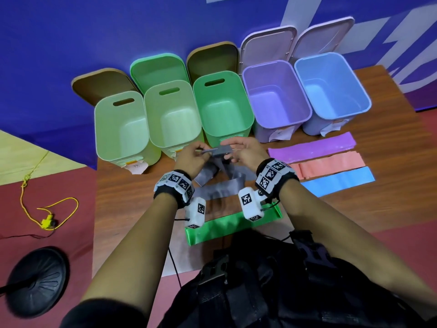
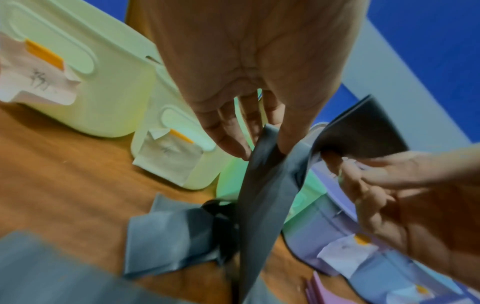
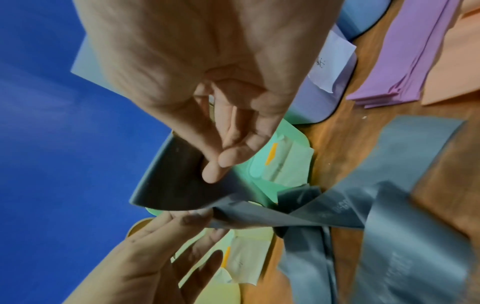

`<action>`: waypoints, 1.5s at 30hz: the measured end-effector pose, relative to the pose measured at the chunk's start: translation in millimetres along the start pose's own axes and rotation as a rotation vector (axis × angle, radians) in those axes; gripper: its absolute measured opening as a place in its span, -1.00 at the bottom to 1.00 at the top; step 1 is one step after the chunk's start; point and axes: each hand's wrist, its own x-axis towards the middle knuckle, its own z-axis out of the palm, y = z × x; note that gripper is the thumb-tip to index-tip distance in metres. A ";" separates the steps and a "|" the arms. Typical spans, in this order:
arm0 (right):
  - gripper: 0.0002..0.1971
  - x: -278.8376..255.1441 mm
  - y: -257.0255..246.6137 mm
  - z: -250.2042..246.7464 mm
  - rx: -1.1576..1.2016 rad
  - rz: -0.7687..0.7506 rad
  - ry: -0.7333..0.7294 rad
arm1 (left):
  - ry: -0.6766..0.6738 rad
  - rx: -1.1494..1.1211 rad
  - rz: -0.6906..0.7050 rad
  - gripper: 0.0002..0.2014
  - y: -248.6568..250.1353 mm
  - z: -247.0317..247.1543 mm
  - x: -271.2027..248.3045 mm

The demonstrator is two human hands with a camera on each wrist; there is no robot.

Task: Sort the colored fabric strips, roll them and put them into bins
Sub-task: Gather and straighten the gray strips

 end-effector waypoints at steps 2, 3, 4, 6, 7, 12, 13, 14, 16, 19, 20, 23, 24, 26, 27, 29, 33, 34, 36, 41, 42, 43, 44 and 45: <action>-0.66 -2.4 -5.4 -3.0 0.026 -0.029 -0.004 | 0.016 -0.061 0.023 -0.74 4.6 -4.1 -2.5; -0.73 -3.1 -7.8 -4.3 0.031 -0.046 0.014 | 0.019 -0.094 0.043 -0.73 7.8 -5.8 -4.4; -0.83 -5.1 -12.0 -5.5 0.030 -0.064 0.042 | 0.026 -0.117 0.062 -0.74 11.2 -8.1 -6.2; -0.90 -8.5 -20.3 -8.9 0.029 -0.120 0.110 | 0.056 -0.157 0.095 -0.76 16.3 -13.5 -8.5; -0.88 -9.0 -23.4 -11.5 0.035 -0.157 0.142 | 0.076 -0.175 0.113 -0.76 18.5 -16.9 -9.0; -0.93 -11.9 -40.3 -19.4 -0.007 -0.267 0.296 | 0.120 -0.214 0.233 -0.80 42.0 -35.1 -17.2; -0.90 -12.6 -44.4 -20.3 -0.024 -0.290 0.317 | 0.126 -0.222 0.269 -0.81 47.7 -37.6 -19.2; -0.87 -15.1 -49.7 -20.6 -0.035 -0.307 0.322 | 0.134 -0.228 0.300 -0.82 53.5 -39.8 -21.0; -0.85 -18.1 -58.7 -21.3 -0.031 -0.341 0.304 | 0.145 -0.245 0.342 -0.82 64.7 -43.3 -22.9; -0.99 -21.5 -71.1 -20.9 -0.015 -0.383 0.254 | 0.142 -0.264 0.383 -0.82 81.2 -47.5 -24.6; -0.94 -22.7 -75.3 -20.3 -0.010 -0.397 0.243 | 0.135 -0.265 0.394 -0.84 86.0 -48.3 -24.4; -0.87 -25.6 -87.0 -20.0 0.032 -0.433 0.216 | 0.131 -0.266 0.420 -0.85 99.3 -51.3 -26.4; -0.87 -27.7 -91.0 -20.1 0.032 -0.441 0.207 | 0.136 -0.270 0.430 -0.86 103.3 -52.3 -26.7; -0.87 -30.5 -95.5 -21.3 0.015 -0.457 0.187 | 0.147 -0.274 0.453 -0.86 110.7 -54.5 -28.3; -0.88 -32.0 -97.3 -21.7 0.006 -0.468 0.182 | 0.152 -0.273 0.466 -0.86 114.5 -55.9 -29.2; -0.89 -35.8 -99.3 -22.0 0.012 -0.486 0.179 | 0.154 -0.278 0.490 -0.86 121.7 -59.0 -31.5; -0.81 -41.9 -101.2 -23.1 0.014 -0.521 0.165 | 0.195 -0.249 0.512 -0.85 131.8 -63.4 -34.1; -0.81 -43.2 -101.6 -23.4 0.012 -0.524 0.159 | 0.208 -0.247 0.510 -0.84 133.8 -63.6 -34.5; -0.80 -44.9 -102.2 -23.8 0.029 -0.524 0.152 | 0.214 -0.250 0.508 -0.84 136.9 -63.5 -35.5; -0.78 -49.8 -105.2 -25.2 0.031 -0.530 0.117 | 0.219 -0.250 0.519 -0.85 139.6 -65.1 -35.3; -0.79 -50.9 -105.5 -25.8 0.028 -0.528 0.104 | 0.214 -0.253 0.522 -0.85 139.7 -65.5 -35.2; -0.80 -51.7 -105.8 -26.5 0.026 -0.526 0.093 | 0.211 -0.258 0.527 -0.85 140.4 -65.9 -35.3; -0.81 -52.0 -105.9 -27.0 0.026 -0.525 0.083 | 0.209 -0.262 0.531 -0.86 141.4 -66.1 -35.7; -0.81 -52.4 -105.8 -27.2 0.028 -0.525 0.074 | 0.210 -0.266 0.533 -0.86 142.2 -66.3 -36.1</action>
